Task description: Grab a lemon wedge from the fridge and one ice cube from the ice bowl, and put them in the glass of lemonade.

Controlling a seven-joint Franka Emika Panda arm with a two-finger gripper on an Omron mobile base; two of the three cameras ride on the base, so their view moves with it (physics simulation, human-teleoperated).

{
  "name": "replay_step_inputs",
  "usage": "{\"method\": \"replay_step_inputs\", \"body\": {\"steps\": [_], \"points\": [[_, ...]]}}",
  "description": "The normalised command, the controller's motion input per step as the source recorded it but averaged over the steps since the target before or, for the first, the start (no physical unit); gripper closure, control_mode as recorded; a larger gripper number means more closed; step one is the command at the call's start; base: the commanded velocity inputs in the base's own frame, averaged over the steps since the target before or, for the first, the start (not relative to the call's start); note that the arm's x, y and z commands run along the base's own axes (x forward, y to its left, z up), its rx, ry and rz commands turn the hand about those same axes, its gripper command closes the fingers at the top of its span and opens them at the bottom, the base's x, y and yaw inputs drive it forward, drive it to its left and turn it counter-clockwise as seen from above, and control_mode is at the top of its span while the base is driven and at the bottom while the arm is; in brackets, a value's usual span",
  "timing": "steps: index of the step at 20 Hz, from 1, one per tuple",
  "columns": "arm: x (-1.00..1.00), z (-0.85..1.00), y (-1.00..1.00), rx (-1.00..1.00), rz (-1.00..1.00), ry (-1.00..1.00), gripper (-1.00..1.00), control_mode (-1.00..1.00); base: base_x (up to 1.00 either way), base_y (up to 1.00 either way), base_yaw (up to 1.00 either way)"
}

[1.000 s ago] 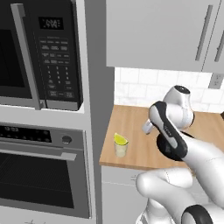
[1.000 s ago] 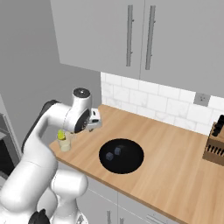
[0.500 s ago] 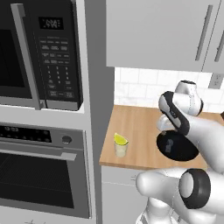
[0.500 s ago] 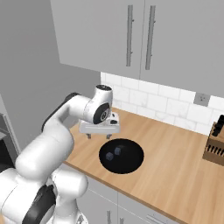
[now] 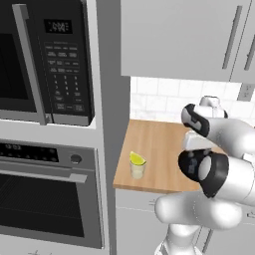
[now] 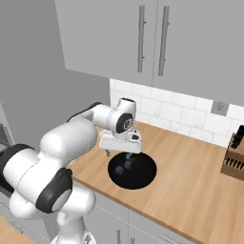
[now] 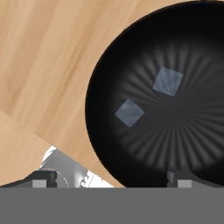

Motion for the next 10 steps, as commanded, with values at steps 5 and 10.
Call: {"method": "replay_step_inputs", "body": {"steps": [5,10], "points": [[0.06,-0.42,0.13,0.0,-0.07,-0.12,-1.0,-1.0,0.0,0.0,0.0],[0.0,-0.1,-0.07,0.0,-0.05,-0.09,-1.0,-1.0,0.0,0.0,0.0]]}}
